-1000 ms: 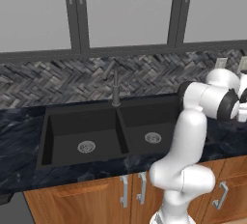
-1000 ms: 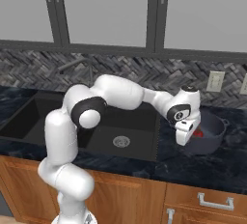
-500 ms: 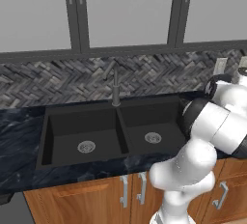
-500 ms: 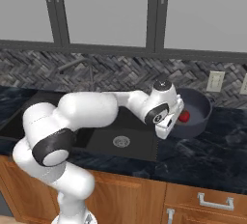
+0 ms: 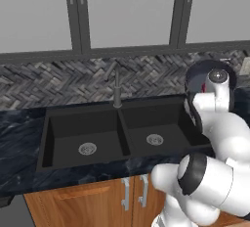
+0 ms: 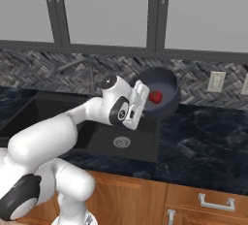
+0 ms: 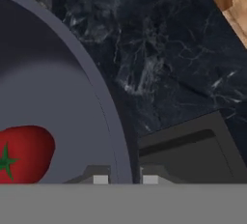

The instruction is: Dump the tomato from the pot into the sink. Then turn on the water and wash the tomato. Then turn off the water and put the tomato back in the pot.

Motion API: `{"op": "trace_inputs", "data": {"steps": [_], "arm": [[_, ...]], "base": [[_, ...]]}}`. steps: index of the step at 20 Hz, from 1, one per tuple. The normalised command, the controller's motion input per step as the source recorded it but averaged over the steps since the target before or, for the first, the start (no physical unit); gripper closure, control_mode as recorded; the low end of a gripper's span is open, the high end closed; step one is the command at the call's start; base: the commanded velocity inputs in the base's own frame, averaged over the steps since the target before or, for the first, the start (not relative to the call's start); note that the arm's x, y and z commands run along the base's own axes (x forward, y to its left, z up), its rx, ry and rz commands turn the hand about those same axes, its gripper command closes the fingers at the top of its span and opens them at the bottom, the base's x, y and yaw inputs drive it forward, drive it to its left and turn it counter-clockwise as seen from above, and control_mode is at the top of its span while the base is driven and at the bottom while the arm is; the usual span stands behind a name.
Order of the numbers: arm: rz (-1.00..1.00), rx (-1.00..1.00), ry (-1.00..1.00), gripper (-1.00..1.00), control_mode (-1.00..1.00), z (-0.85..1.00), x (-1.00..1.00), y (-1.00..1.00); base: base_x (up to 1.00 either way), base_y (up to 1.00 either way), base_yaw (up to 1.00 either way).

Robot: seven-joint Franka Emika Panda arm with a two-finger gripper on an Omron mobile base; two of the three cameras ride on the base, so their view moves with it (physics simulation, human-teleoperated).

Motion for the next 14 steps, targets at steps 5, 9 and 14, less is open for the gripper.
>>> {"op": "trace_inputs", "data": {"steps": [5,9,14], "arm": [[0.16,0.0,0.17,1.0,-1.0,0.93,0.24,0.88],[0.22,0.0,0.32,1.0,-1.0,0.71,0.62,0.88],[0.21,-0.01,0.29,1.0,-1.0,0.61,0.55,0.8]], "base": [[0.0,0.0,0.0],[0.0,0.0,0.0],[0.0,0.0,0.0]]}}
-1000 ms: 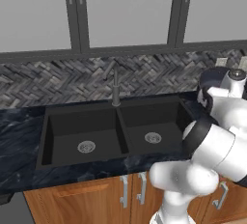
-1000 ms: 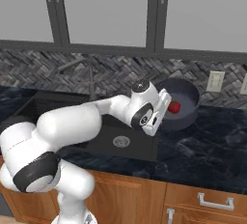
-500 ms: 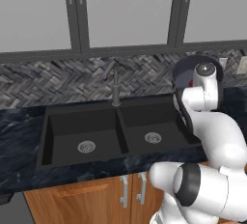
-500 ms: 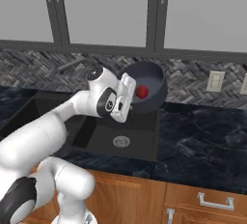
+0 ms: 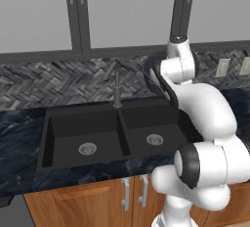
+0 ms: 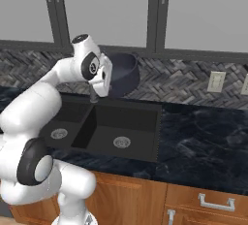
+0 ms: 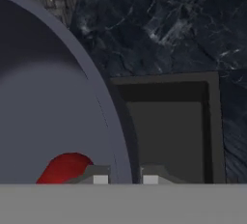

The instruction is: Dump the tomato from the pot into the sink. Then turn on the water and wash the tomato. Then turn off the water and put the tomato back in the pot.

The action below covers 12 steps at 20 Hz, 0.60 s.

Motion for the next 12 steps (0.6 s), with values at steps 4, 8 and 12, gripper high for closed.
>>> {"op": "trace_inputs", "data": {"steps": [4,8,12], "arm": [[0.1,-0.08,0.04,1.0,-1.0,0.4,0.35,0.74],[0.05,-0.18,0.0,1.0,-1.0,0.1,0.17,0.71],[0.05,-0.29,-0.01,1.0,-1.0,-0.16,0.0,0.41]], "base": [[0.0,0.0,0.0],[0.0,0.0,0.0],[0.0,0.0,0.0]]}}
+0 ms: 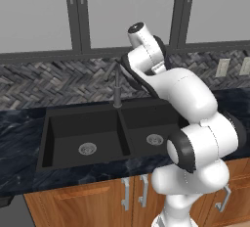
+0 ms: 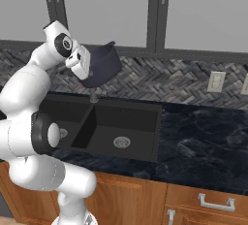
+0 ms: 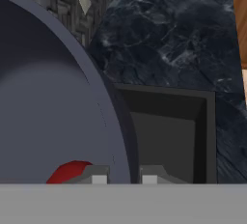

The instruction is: Dump the tomato from the pot into the sink. Then turn on the water and wash the tomato. Then turn off the water and put the tomato back in the pot.

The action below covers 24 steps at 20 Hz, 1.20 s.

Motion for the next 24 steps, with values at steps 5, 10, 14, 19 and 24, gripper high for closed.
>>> {"op": "trace_inputs", "data": {"steps": [5,10,14,19,24], "arm": [[0.05,-0.19,-0.02,1.0,-1.0,0.0,0.0,0.42],[0.04,-0.09,-0.03,1.0,-1.0,0.12,0.0,0.4],[0.0,-0.14,-0.02,1.0,-1.0,0.08,0.0,0.35],[0.01,-0.13,-0.02,1.0,-1.0,0.19,0.07,0.3],[0.1,-0.08,-0.05,1.0,-1.0,0.47,-0.54,0.01]], "base": [[0.0,0.0,0.0],[0.0,0.0,0.0],[0.0,0.0,0.0],[0.0,0.0,0.0],[0.0,0.0,0.0]]}}
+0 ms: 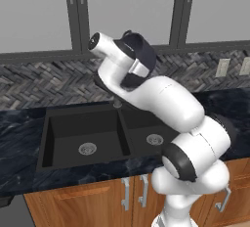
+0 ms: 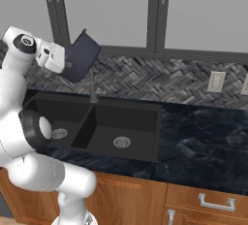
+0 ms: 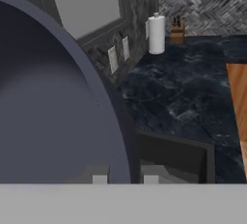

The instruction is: Dump the tomato from the pot into the sink. Then turn on the water and wash the tomato. Then turn off the water and put the tomato back in the pot.

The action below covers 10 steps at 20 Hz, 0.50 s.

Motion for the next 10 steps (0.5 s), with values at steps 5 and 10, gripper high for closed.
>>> {"op": "trace_inputs", "data": {"steps": [5,10], "arm": [[0.11,-0.05,-0.13,1.0,-1.0,0.46,-0.99,0.0],[0.01,-0.15,-0.08,1.0,-1.0,0.11,-0.18,0.01]], "base": [[0.0,0.0,0.0],[0.0,0.0,0.0]]}}
